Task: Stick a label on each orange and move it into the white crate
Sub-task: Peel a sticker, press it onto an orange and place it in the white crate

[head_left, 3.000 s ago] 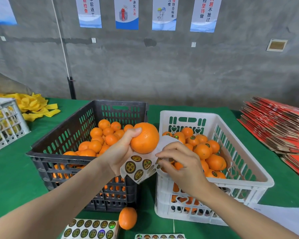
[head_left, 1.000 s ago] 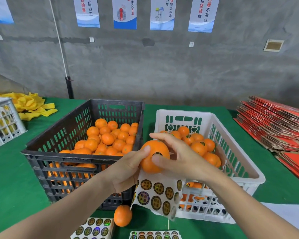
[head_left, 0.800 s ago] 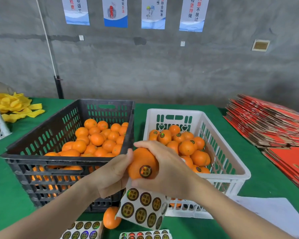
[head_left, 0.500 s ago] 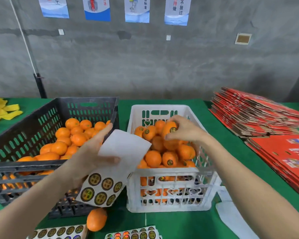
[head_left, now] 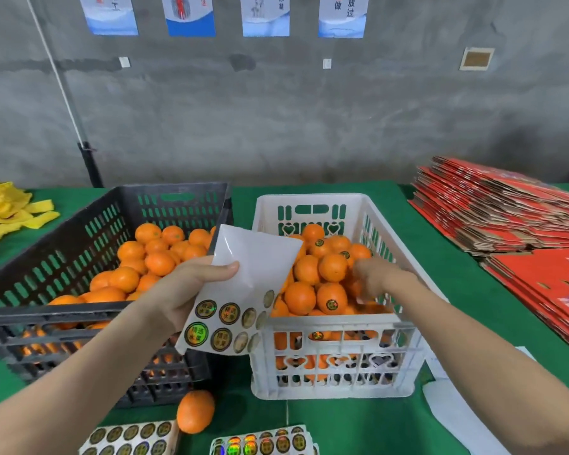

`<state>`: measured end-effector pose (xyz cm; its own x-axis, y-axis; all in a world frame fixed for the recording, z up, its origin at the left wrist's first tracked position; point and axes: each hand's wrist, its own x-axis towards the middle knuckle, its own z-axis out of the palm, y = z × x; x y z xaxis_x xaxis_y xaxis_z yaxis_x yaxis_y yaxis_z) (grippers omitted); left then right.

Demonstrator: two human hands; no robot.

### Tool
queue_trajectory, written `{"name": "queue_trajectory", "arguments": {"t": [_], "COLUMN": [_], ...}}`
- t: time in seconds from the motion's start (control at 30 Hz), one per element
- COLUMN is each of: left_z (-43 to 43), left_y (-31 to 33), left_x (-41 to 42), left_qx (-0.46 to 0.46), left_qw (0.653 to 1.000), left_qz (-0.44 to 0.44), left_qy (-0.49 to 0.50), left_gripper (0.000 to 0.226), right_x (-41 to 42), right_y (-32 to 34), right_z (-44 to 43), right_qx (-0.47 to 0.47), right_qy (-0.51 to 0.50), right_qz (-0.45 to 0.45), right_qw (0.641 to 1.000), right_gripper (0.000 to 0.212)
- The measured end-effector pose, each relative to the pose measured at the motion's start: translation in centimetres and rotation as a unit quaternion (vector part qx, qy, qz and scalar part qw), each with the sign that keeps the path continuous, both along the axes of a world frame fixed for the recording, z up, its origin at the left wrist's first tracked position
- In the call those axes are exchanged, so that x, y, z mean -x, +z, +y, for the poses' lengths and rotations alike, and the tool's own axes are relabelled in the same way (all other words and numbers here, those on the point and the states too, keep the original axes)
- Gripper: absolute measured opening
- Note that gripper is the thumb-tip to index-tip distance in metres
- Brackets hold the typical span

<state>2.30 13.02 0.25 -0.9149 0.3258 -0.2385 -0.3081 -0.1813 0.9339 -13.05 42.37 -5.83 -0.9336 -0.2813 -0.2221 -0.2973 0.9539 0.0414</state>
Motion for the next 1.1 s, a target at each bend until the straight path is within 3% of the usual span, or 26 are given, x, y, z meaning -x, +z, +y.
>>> {"name": "queue_trajectory", "arguments": {"t": [0.03, 0.07, 0.13, 0.17, 0.2, 0.3, 0.47, 0.7, 0.83, 0.93, 1.1], "left_z": [0.0, 0.1, 0.0, 0.0, -0.1, -0.1, -0.5, -0.8, -0.6, -0.5, -0.3], "left_y": [0.1, 0.3, 0.4, 0.5, 0.5, 0.9, 0.7, 0.9, 1.0, 1.0, 0.9], "left_x": [0.0, 0.0, -0.1, -0.2, -0.3, -0.7, -1.0, -1.7, -2.0, -2.2, -2.5], "left_qx": [-0.014, -0.028, -0.043, -0.047, -0.053, -0.092, -0.102, -0.129, -0.144, -0.160, -0.213], "left_qw": [1.000, 1.000, 0.998, 0.997, 0.996, 0.994, 0.991, 0.982, 0.975, 0.971, 0.953], "left_qz": [-0.008, -0.015, -0.024, -0.028, -0.029, -0.020, -0.015, 0.040, 0.086, 0.085, 0.120], "left_qy": [0.000, 0.005, 0.033, 0.049, 0.058, 0.055, 0.089, 0.128, 0.147, 0.158, 0.178], "left_gripper": [0.077, 0.069, 0.044, 0.038, 0.037, 0.045, 0.035, 0.023, 0.023, 0.023, 0.041], "right_x": [-0.9, -2.2, -6.1, -8.2, -10.2, -13.4, -13.6, -13.7, -14.0, -14.3, -14.9], "right_y": [1.4, 2.9, 5.7, 6.9, 7.6, 7.9, 6.9, 6.2, 6.1, 6.1, 5.9], "right_z": [-0.7, -1.6, -3.9, -5.0, -6.0, -7.9, -9.1, -10.3, -10.6, -10.7, -11.1], "right_qx": [0.082, 0.213, 0.490, 0.546, 0.554, 0.498, 0.469, 0.501, 0.525, 0.560, 0.615], "right_qy": [0.001, 0.003, 0.087, 0.158, 0.228, 0.320, 0.316, 0.351, 0.344, 0.318, 0.204], "right_qz": [0.086, 0.173, 0.286, 0.296, 0.286, 0.226, 0.247, 0.364, 0.379, 0.340, 0.204], "right_qw": [0.993, 0.962, 0.819, 0.767, 0.748, 0.774, 0.787, 0.702, 0.680, 0.686, 0.734], "right_gripper": [0.033, 0.022, 0.002, 0.004, 0.005, 0.008, 0.018, 0.014, 0.010, 0.010, 0.017]}}
